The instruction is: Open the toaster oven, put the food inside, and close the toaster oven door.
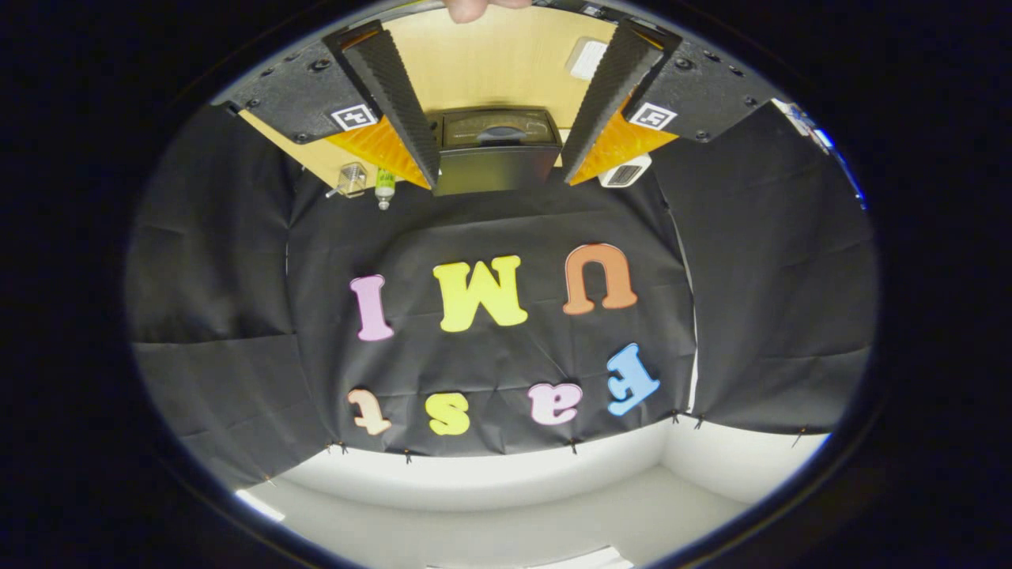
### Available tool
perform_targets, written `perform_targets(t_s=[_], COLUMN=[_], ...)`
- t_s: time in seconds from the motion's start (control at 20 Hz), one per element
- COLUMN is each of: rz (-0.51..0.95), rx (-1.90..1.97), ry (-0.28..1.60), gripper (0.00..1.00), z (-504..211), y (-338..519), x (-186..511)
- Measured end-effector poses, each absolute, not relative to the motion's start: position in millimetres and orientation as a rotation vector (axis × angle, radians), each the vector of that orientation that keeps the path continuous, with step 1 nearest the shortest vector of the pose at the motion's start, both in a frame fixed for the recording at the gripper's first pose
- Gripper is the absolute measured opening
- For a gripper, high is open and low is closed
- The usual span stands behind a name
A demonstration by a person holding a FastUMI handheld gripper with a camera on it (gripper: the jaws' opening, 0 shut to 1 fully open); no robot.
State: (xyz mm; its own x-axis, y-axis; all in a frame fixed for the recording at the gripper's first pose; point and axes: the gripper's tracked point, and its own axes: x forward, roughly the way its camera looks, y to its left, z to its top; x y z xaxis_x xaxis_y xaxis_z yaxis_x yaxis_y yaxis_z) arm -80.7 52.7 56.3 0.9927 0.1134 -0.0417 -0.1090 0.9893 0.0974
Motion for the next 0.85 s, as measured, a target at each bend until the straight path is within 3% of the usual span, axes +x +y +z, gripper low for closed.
perform_targets(t_s=[0.85], rz=[0.136], rx=[0.093], ry=[0.041], gripper=[1.0], z=[58.3], y=[61.8], x=[-70.6])
